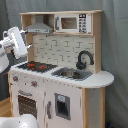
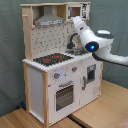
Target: Play with the kitchen
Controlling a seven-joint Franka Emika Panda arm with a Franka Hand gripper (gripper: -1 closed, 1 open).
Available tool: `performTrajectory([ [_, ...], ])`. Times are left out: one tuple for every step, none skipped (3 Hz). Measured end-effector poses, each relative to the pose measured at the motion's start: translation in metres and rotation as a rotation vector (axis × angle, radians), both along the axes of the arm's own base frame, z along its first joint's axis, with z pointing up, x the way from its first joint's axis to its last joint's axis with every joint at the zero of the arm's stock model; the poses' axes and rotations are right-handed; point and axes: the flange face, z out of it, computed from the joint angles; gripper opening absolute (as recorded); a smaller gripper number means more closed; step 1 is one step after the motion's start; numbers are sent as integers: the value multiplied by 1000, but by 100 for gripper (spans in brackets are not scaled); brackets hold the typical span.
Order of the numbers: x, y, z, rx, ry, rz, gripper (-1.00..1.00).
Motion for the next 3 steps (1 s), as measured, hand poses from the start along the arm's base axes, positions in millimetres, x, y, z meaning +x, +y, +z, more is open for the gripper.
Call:
performTrajectory([
  [-1, 8, -32, -70, 20, 31, 100],
  [-6, 14, -59, -136, 35, 74, 100],
  [-14, 21, -90, -206, 54, 125, 100],
])
